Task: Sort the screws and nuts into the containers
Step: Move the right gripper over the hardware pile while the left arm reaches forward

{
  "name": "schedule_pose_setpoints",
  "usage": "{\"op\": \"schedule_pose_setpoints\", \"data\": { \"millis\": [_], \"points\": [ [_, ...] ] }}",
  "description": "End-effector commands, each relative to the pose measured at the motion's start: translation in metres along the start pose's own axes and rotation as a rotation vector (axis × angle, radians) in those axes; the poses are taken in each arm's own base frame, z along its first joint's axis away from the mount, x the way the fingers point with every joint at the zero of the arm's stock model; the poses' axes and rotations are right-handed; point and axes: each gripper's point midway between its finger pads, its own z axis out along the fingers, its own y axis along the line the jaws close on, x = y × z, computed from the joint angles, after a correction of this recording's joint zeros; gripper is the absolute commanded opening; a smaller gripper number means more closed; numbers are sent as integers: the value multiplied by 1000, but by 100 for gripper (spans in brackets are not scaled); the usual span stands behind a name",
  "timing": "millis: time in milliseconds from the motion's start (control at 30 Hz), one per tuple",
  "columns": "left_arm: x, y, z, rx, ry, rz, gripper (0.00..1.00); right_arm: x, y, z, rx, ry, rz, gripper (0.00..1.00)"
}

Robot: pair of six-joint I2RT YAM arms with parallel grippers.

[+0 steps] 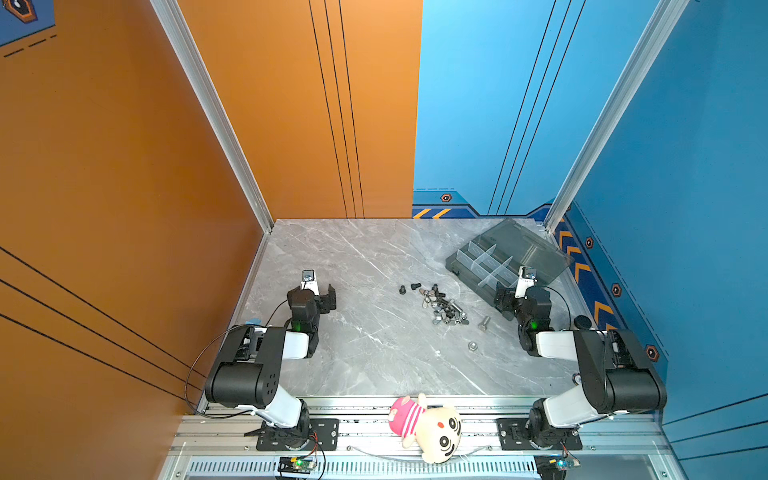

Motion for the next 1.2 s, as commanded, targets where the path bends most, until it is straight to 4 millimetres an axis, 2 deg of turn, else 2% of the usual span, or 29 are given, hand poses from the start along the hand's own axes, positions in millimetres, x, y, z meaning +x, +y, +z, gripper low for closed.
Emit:
{"op": "schedule_pose_setpoints", "data": {
  "millis": [0,800,1167],
  "points": [
    [1,-2,1,10,9,10,98,6,1,0,-1,14,-1,100],
    [2,-1,1,9,10,10,98,6,1,0,1,14,-1,100],
    [-15,-11,-5,57,16,46,98,-10,-3,-4,42,49,0,100]
  ]
}}
